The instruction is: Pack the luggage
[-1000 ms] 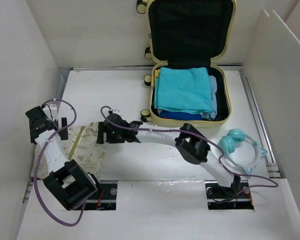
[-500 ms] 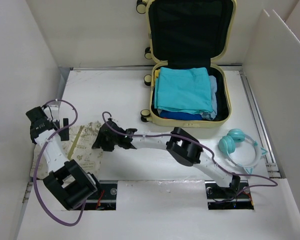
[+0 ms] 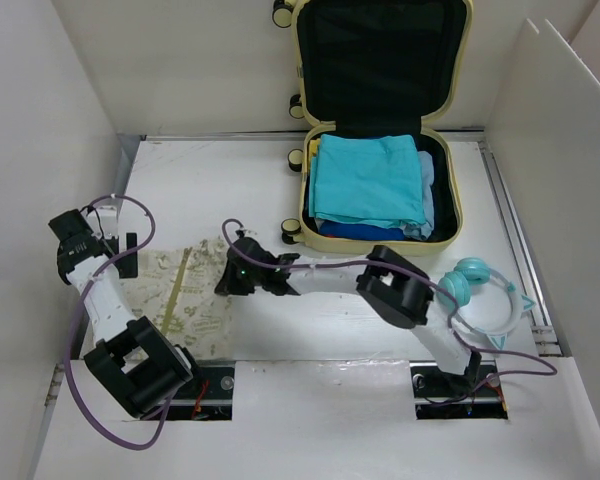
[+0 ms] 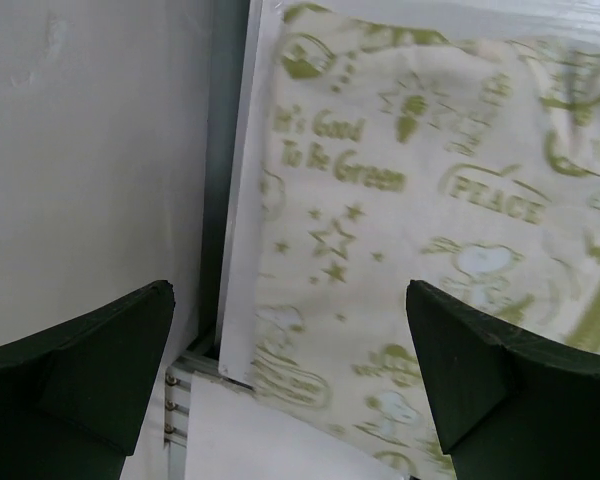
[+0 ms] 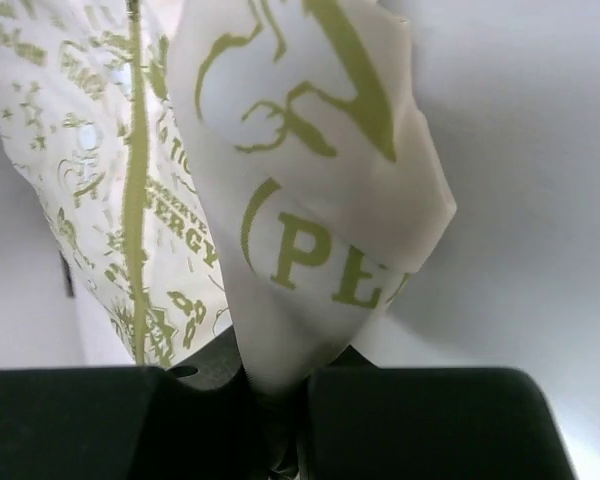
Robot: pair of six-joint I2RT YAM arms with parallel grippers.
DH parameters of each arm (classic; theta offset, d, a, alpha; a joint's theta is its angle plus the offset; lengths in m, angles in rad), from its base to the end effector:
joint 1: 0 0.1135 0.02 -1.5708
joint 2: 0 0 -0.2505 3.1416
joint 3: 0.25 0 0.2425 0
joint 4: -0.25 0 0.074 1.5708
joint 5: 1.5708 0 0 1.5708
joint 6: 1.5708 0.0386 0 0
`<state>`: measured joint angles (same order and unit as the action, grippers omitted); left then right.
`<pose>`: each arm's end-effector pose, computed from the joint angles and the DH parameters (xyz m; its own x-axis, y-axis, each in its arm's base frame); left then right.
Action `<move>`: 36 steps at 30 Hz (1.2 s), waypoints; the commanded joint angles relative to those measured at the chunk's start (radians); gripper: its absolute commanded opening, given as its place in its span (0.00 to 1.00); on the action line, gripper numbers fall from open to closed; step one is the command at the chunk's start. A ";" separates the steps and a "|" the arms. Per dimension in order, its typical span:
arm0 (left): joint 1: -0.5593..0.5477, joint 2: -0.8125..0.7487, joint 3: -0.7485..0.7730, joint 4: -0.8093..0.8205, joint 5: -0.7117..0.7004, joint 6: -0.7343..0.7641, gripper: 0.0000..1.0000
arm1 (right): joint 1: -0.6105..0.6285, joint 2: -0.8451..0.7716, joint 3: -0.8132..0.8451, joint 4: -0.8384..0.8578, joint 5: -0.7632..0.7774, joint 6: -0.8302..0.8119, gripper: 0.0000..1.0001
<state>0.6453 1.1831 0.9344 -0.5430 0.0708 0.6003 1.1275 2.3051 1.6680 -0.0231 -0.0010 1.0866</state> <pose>0.1989 0.1463 0.2657 -0.7855 0.1139 -0.6082 -0.1411 0.9240 0.3554 0.2150 0.4529 0.1388 -0.9222 0.1211 -0.3671 -0.1878 0.6896 0.6994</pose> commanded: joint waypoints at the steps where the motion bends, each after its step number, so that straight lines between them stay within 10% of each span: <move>1: 0.001 0.000 0.040 -0.003 0.030 0.022 1.00 | -0.043 -0.202 -0.134 -0.064 0.046 -0.194 0.00; 11: 0.001 0.000 0.029 -0.014 0.049 0.033 1.00 | -0.066 -0.214 -0.329 -0.041 -0.109 -0.189 0.04; 12: 0.001 -0.010 0.029 -0.014 0.049 0.033 1.00 | -0.078 -0.214 -0.329 -0.041 -0.109 -0.177 0.19; 13: 0.001 -0.010 0.018 -0.014 0.049 0.033 1.00 | -0.078 -0.201 -0.341 -0.041 -0.128 -0.154 0.56; 18: 0.001 -0.019 0.007 -0.023 0.058 0.042 1.00 | -0.087 -0.142 -0.307 -0.003 -0.169 -0.107 0.73; 22: 0.001 -0.019 0.007 -0.023 0.058 0.042 1.00 | -0.087 -0.076 -0.268 0.051 -0.179 -0.044 0.55; 26: 0.001 -0.019 0.007 -0.023 0.058 0.042 1.00 | -0.097 -0.032 -0.267 0.078 -0.179 0.027 0.00; 36: 0.001 -0.019 -0.002 0.006 0.058 0.042 1.00 | -0.106 -0.165 -0.107 0.016 -0.172 -0.227 0.00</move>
<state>0.6453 1.1828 0.9356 -0.5495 0.1120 0.6319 1.0286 2.2181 1.4708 0.0765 -0.2020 0.9886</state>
